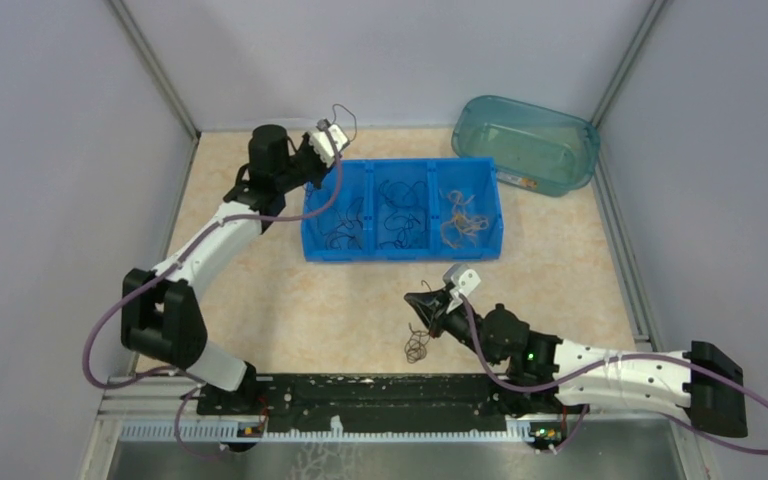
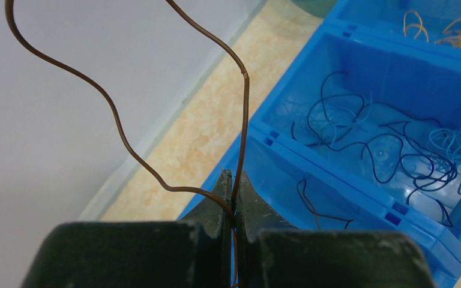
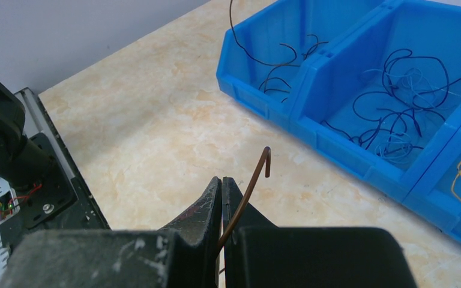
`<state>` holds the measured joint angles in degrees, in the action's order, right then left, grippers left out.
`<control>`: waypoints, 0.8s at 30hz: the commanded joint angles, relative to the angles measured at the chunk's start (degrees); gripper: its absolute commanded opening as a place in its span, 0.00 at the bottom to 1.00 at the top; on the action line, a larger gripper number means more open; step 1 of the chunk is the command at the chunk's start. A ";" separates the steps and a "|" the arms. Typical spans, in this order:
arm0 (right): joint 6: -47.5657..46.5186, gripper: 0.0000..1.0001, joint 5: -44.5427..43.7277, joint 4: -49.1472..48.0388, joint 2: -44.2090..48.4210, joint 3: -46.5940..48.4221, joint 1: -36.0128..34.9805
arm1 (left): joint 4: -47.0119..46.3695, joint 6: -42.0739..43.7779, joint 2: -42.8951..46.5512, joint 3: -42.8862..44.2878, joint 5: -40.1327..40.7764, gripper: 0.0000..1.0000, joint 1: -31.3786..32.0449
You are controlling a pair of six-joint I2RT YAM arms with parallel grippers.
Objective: Untangle the cables
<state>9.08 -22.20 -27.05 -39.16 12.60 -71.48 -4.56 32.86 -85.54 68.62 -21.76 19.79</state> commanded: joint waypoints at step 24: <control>0.14 0.00 -1.28 -1.52 -0.70 5.66 0.33 | 15.19 -7.18 -0.38 2.54 -0.57 0.59 0.53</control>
<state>9.06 -22.94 -26.11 -39.24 14.81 -71.44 7.18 27.53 -90.48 72.20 -21.02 20.49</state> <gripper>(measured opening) 0.006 0.573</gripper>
